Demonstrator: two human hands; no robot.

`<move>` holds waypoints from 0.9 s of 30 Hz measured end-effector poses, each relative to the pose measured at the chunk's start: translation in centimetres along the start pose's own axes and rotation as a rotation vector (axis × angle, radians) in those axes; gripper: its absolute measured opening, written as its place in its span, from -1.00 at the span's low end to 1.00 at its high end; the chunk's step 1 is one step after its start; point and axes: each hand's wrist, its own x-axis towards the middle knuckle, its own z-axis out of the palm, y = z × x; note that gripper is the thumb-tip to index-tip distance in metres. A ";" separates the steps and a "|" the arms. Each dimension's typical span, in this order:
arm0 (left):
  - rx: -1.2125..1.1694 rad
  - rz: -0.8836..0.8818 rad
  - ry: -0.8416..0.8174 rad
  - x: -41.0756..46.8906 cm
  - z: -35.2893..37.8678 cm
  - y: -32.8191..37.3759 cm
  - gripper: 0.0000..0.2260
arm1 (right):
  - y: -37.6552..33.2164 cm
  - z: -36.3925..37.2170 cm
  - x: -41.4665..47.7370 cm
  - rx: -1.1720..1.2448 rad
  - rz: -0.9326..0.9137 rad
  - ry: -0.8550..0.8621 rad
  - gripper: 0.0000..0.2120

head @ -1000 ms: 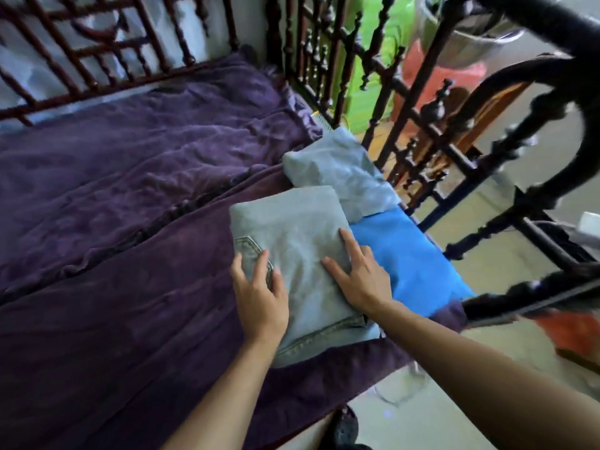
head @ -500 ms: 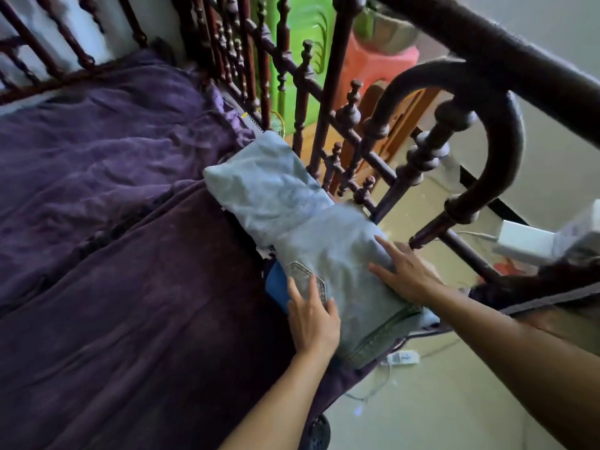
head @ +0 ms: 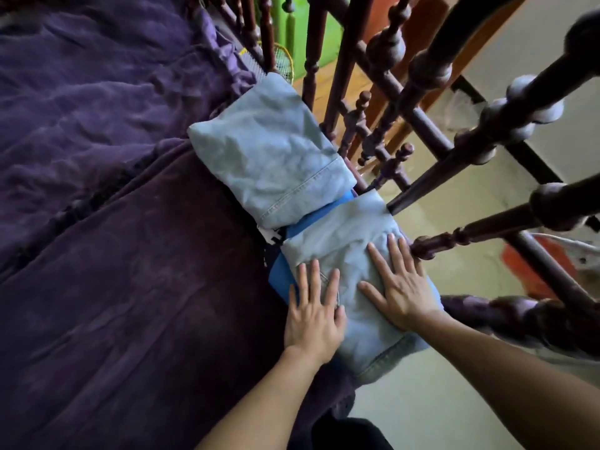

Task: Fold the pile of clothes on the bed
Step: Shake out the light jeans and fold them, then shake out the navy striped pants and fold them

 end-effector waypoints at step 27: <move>0.018 -0.908 0.262 -41.8 -21.9 -10.4 -0.80 | -32.4 -21.8 -19.7 -0.064 -1.126 0.299 -0.72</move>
